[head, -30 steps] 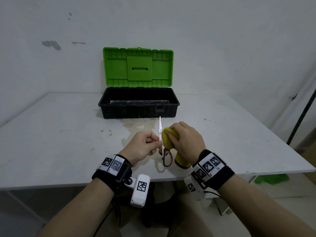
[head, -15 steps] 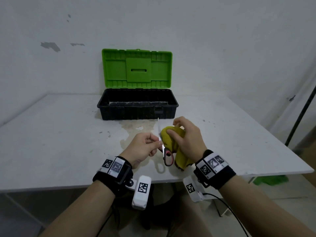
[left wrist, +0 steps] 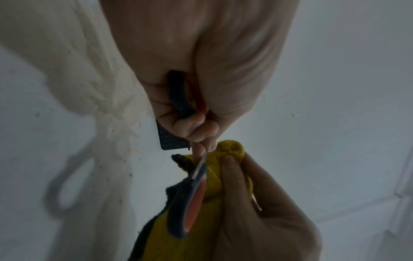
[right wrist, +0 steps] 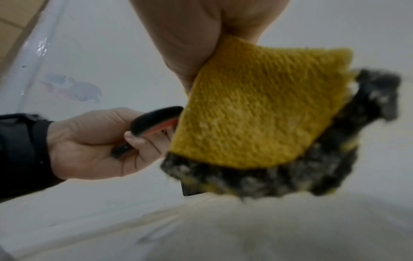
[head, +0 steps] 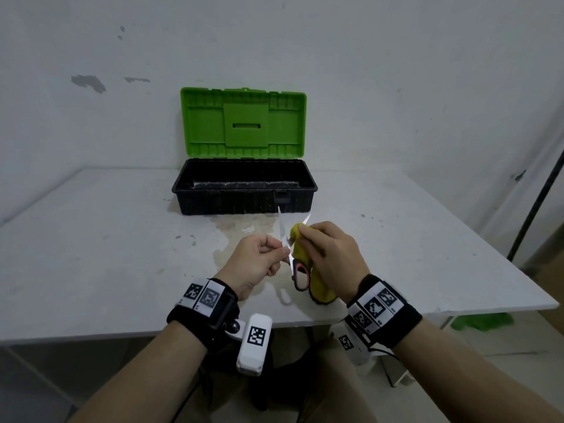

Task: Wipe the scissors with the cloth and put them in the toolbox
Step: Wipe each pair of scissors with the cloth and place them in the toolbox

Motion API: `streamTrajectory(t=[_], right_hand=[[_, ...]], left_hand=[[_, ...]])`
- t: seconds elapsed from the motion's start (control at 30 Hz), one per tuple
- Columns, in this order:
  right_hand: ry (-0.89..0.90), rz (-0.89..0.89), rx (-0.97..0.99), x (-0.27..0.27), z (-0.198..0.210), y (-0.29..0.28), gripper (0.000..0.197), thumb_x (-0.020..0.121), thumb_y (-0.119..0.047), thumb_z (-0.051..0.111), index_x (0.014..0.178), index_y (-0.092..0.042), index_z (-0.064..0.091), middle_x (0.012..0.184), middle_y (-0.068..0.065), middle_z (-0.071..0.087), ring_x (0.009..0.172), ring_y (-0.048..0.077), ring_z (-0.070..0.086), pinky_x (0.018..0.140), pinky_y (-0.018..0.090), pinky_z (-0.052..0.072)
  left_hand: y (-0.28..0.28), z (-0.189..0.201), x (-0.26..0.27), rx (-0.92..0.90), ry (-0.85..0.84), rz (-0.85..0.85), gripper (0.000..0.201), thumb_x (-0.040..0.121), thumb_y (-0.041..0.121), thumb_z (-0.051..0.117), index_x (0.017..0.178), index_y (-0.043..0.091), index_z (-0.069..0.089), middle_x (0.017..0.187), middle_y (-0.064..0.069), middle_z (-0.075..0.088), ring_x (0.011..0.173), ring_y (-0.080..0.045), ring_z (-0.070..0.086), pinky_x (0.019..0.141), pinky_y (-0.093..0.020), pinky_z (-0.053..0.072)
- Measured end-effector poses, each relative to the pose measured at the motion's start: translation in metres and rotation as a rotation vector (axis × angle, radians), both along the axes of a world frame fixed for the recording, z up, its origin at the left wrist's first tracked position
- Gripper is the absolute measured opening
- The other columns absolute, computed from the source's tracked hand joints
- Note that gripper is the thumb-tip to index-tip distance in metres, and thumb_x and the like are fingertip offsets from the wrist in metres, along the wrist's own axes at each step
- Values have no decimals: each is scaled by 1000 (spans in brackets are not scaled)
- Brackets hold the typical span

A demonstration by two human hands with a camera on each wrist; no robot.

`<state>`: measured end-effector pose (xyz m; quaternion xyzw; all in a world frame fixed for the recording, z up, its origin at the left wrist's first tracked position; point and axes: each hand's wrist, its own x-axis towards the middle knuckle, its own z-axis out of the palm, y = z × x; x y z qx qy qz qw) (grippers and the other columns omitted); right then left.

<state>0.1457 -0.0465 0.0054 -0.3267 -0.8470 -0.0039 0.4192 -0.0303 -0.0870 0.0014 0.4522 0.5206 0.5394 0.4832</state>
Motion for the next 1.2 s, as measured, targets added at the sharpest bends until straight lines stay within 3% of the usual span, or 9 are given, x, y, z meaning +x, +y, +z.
streamTrajectory(t=[0.13, 0.23, 0.33, 0.43, 0.57, 0.67, 0.8, 1.03, 1.2], right_hand=[[-87, 82, 10, -1, -1, -4, 26, 96, -31, 52, 111, -17, 68, 94, 7, 62, 76, 23, 60, 62, 35, 54], [-112, 48, -10, 1, -1, 0, 18, 94, -24, 58, 108, -19, 68, 93, 6, 61, 75, 23, 59, 62, 34, 53], [-78, -50, -103, 7, 4, 16, 14, 94, -19, 60, 104, -19, 71, 94, 5, 62, 78, 24, 60, 68, 35, 54], [-30, -162, -240, 19, 14, 32, 17, 96, -26, 58, 102, -22, 74, 96, 1, 62, 86, 21, 60, 77, 26, 46], [20, -152, -229, 26, 29, 25, 17, 93, -27, 61, 103, -23, 75, 93, -1, 65, 85, 17, 59, 80, 28, 48], [9, -113, -220, 26, 36, 15, 18, 93, -28, 62, 105, -24, 74, 93, -2, 65, 84, 15, 59, 79, 22, 44], [-62, -56, -203, 20, 38, 1, 19, 93, -31, 62, 106, -25, 74, 96, -3, 65, 83, 12, 57, 76, 11, 39], [-277, 108, -143, 11, 44, -20, 20, 92, -29, 63, 110, -23, 71, 99, -2, 65, 82, 16, 62, 73, 31, 54], [-361, 166, -90, 4, 56, -27, 21, 92, -30, 63, 109, -21, 71, 98, -1, 65, 80, 17, 61, 70, 35, 55]], left_hand=[[0, -1, -3, 2, 38, -28, 5, 91, -2, 66, 90, -1, 62, 68, -10, 70, 48, -13, 47, 47, -21, 39], [-2, -2, -6, 13, 53, -45, 8, 90, -3, 67, 87, 0, 60, 70, -14, 69, 47, -12, 47, 46, -21, 39], [-4, -7, -9, -7, 59, -55, 10, 90, -5, 66, 86, 1, 59, 71, -15, 70, 46, -12, 46, 46, -20, 39], [-7, -11, -8, -58, 51, -69, 7, 91, -3, 65, 89, 1, 61, 70, -11, 70, 48, -12, 47, 47, -19, 40], [-3, -9, -13, -93, 60, -40, 6, 90, 0, 68, 92, 2, 63, 72, -9, 71, 51, -11, 51, 49, -20, 42], [0, -4, -16, -123, 86, -54, 18, 88, 1, 70, 105, -3, 65, 78, -12, 65, 56, -12, 52, 55, -23, 43], [-3, 7, -21, -132, 111, -147, 18, 92, 4, 67, 109, -3, 67, 81, -10, 68, 55, -10, 51, 53, -19, 43], [-10, 21, -37, -154, 307, -145, 20, 85, 9, 76, 101, 2, 66, 87, -12, 78, 56, -10, 53, 54, -20, 45], [-13, 26, -46, -162, 345, -181, 10, 90, 8, 69, 99, 4, 70, 90, -11, 78, 60, -10, 54, 56, -20, 45]])
